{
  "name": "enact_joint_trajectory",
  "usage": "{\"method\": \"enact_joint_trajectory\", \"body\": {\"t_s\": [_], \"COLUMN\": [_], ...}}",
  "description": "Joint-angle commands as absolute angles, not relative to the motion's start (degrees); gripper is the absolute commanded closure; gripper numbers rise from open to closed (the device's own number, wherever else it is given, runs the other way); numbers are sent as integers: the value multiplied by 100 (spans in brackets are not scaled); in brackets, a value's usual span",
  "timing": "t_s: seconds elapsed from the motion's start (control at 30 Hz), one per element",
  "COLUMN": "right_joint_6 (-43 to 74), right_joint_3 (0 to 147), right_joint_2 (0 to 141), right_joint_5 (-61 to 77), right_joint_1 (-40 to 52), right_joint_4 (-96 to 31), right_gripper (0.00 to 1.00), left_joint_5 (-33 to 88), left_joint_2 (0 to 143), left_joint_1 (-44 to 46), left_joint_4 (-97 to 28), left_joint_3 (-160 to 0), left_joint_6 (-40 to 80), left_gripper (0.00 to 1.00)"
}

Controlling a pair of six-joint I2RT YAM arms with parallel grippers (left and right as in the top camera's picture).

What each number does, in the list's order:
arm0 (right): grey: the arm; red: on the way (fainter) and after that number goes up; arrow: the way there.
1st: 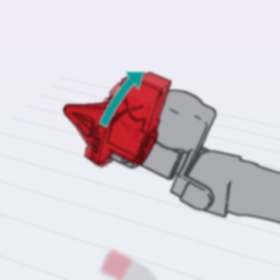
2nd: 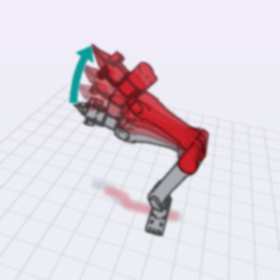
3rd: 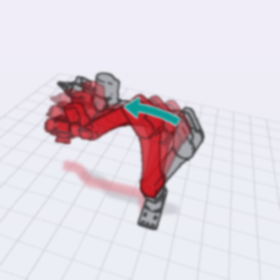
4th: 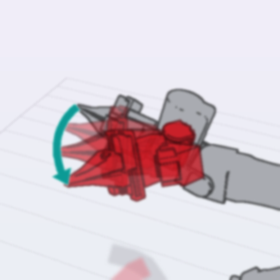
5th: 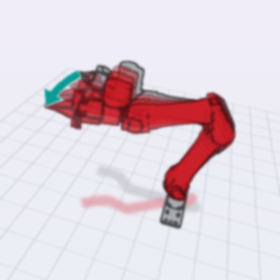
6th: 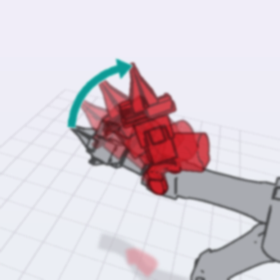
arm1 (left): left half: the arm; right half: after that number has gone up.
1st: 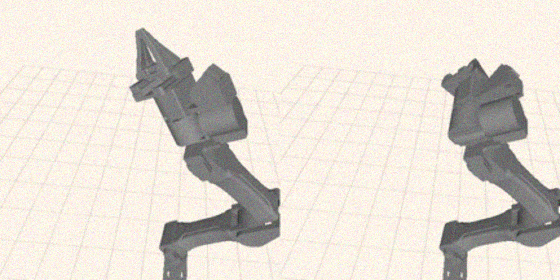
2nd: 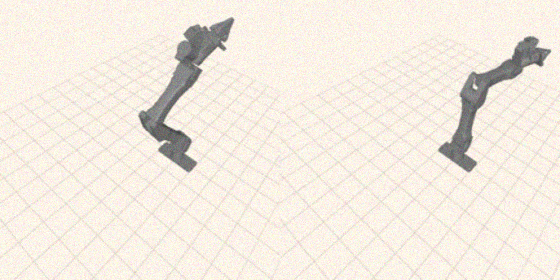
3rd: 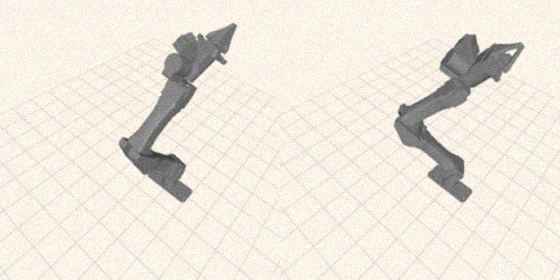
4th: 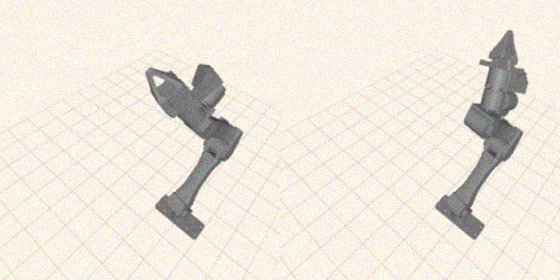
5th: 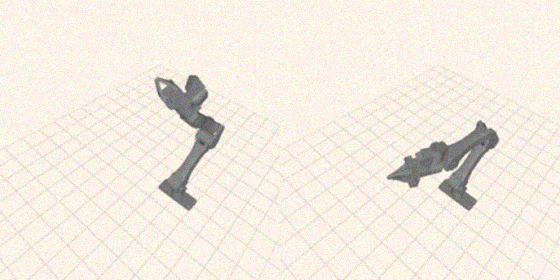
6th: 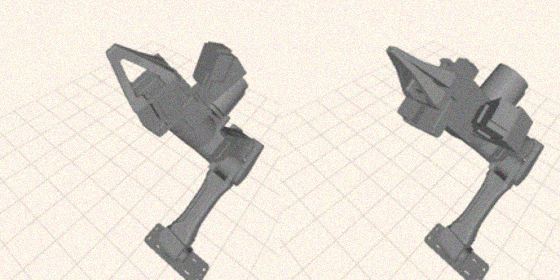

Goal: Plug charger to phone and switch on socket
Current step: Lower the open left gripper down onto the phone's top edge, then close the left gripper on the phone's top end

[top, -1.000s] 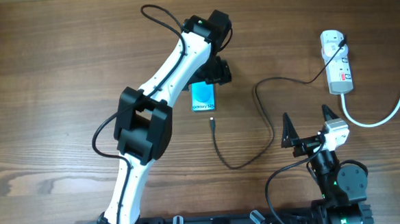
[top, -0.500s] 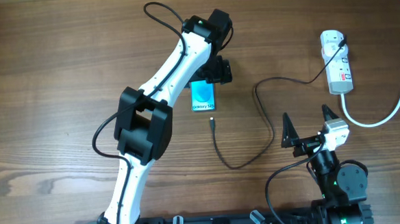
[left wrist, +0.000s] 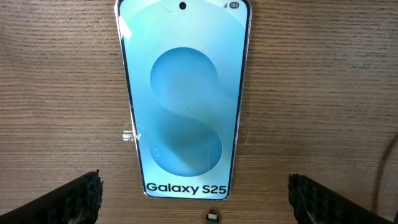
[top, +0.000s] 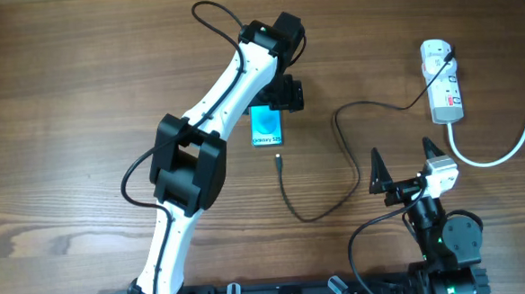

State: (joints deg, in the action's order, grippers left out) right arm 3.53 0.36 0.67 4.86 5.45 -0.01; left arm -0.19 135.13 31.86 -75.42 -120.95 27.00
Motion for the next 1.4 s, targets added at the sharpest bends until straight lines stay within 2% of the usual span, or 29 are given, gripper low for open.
{"method": "enact_joint_trajectory", "body": {"t_s": [0.0,0.47,1.37], "right_joint_6": [303,303,303], "right_joint_3": [30,30,30], "right_joint_2": [21,21,21], "right_joint_5": [434,434,434], "right_joint_1": [539,539,539], "right_joint_4": [12,12,12], "right_gripper": [0,0,0], "left_joint_5": [-115,16,375], "left_joint_2": [13579,13579,13579], "left_joint_1": [3168,3122,3026], "left_joint_4": [-7544,-7603,-6764], "left_joint_3": [-12171,-12171,-11493], "left_joint_6": [2591,2613,2742], "left_gripper": [0,0,0]}}
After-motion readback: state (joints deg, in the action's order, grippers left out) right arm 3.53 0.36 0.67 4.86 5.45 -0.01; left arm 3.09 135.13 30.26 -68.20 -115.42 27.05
